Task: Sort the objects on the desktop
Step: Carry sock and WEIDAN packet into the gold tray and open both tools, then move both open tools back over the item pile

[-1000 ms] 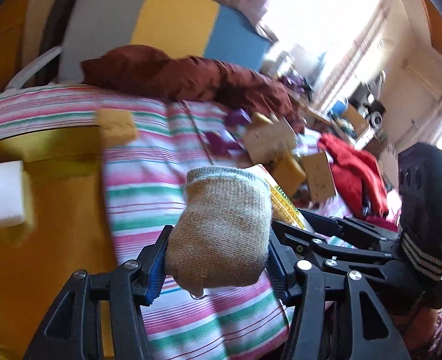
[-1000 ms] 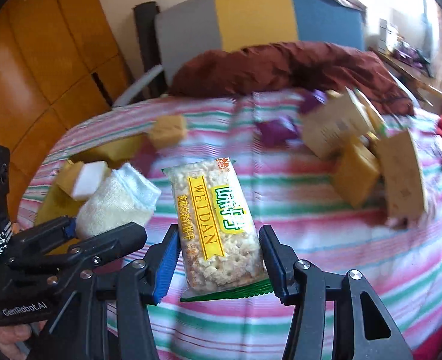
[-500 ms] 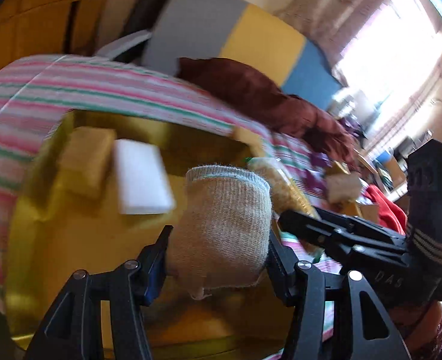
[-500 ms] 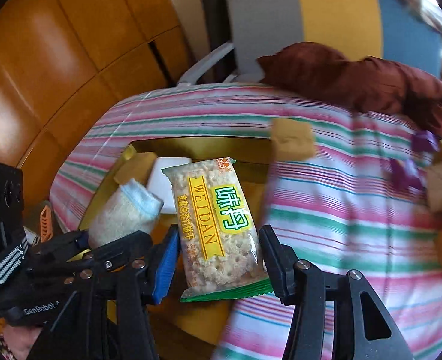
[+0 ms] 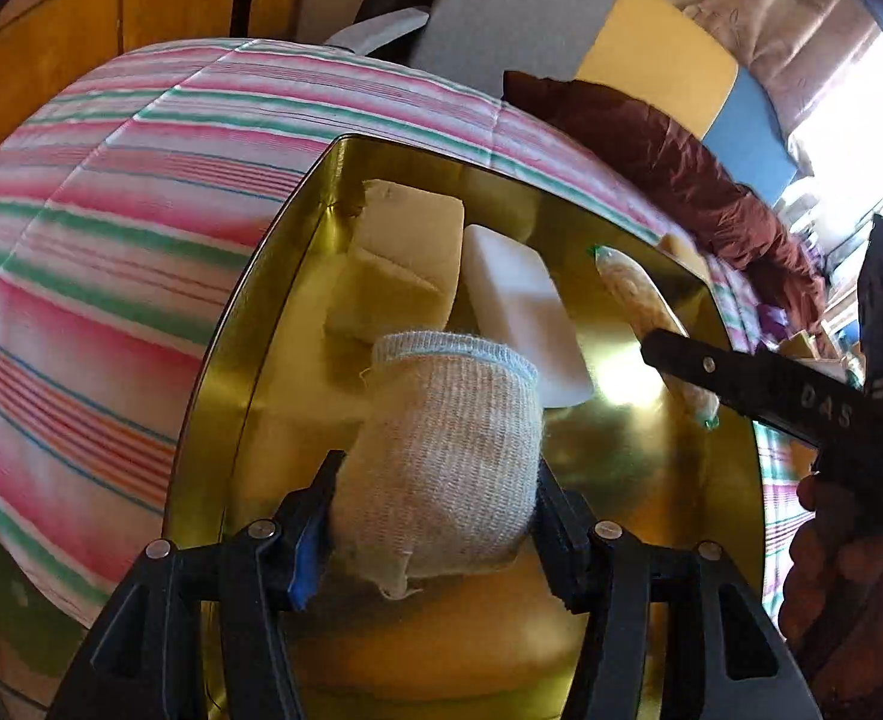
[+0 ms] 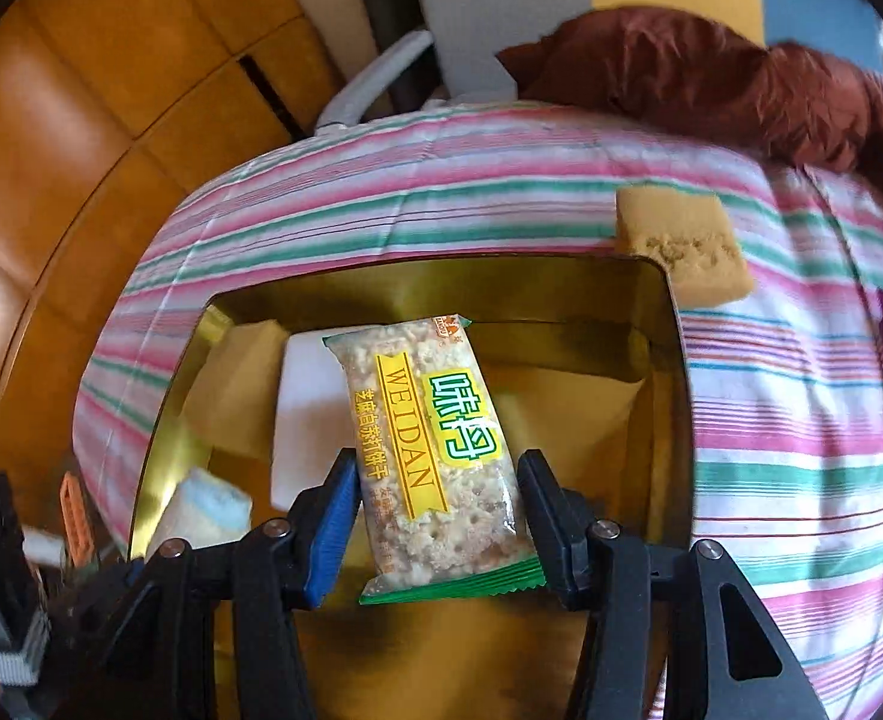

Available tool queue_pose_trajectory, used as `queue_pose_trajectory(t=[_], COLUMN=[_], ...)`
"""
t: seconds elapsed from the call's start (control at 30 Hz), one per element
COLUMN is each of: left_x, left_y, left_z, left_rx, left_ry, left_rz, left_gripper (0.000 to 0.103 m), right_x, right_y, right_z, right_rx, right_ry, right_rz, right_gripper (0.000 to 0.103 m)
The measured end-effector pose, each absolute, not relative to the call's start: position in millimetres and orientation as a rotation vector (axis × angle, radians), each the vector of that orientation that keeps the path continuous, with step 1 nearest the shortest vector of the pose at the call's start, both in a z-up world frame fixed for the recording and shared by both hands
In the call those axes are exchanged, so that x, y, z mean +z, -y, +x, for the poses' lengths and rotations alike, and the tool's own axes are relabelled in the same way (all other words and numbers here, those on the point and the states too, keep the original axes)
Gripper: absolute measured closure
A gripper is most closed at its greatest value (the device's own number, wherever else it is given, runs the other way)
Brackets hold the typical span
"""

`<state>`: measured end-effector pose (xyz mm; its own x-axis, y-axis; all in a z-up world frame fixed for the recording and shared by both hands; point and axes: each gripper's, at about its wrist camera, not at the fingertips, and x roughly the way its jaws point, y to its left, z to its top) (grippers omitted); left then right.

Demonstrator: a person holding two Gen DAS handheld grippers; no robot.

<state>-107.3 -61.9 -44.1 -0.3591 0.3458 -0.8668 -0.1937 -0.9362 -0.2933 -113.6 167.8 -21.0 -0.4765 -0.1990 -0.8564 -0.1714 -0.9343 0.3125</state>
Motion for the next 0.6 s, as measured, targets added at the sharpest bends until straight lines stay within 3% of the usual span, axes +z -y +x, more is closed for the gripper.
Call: queue_pose_trajectory(t=[0.1,0.2,0.37,0.6], left_x=[-43,-36,-17,-7], left_y=[55,50,54,60], left_z=[-113,-111,-100,-90], left_rx=[2.4,2.474,2.542,2.545], left_ry=[0.112,0.055,0.089,0.325], left_rz=[-1.576,-1.568,-1.471,-1.39], left_gripper=[0.044,0.043,0.043,0.043], right_x=[-28,-29,-19,2], right_y=[-166,-160,-155,-164], right_z=[-124,-128,-118,-91], right_rx=[-2.65,-2.655,-2.632,-2.637], right_ry=[0.608,0.618,0.596,0.603], right_rz=[1.619,1.588,1.493,1.344], right_gripper=[0.048,0.031,0.03,0.029])
